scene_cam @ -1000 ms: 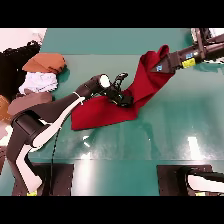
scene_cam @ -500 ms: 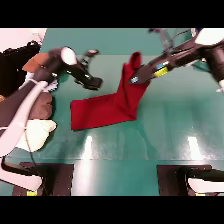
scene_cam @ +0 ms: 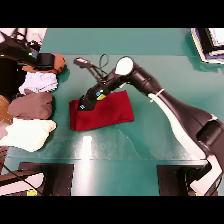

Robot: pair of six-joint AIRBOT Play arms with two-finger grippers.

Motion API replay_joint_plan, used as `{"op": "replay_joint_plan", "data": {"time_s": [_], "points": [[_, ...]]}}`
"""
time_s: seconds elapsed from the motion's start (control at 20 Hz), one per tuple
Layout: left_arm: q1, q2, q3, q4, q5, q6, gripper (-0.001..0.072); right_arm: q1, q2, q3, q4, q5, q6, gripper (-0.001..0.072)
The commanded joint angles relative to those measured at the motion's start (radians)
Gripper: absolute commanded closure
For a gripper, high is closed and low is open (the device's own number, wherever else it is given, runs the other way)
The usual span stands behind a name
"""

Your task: Fold the shirts.

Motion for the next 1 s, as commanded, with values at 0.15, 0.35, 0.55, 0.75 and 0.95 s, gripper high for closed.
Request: {"op": "replay_joint_plan", "data": {"time_s": [0.15, 0.35, 0.55, 0.75, 0.95], "points": [[0.039, 0.04, 0.001, 0.002, -0.067, 0.017, 0.0684, -0.108, 0.068, -0.087, -0.217, 0.15, 0.083, 0.0349], [0.039, 0.04, 0.001, -0.005, -0.066, 0.017, 0.0684, -0.354, 0.239, -0.411, -0.222, 0.066, 0.14, 0.0349], [0.039, 0.04, 0.001, -0.055, -0.041, 0.017, 0.0684, -0.579, 0.339, -0.71, -0.154, -0.1, 0.156, 0.0056], [0.039, 0.037, -0.002, -0.076, -0.01, 0.018, 0.0685, -0.669, 0.284, -0.837, 0.033, -0.144, 0.129, 0.005], [0.039, 0.037, -0.002, -0.076, 0.005, 0.018, 0.0685, -0.583, 0.151, -0.773, 0.173, -0.156, 0.097, 0.005]]}}
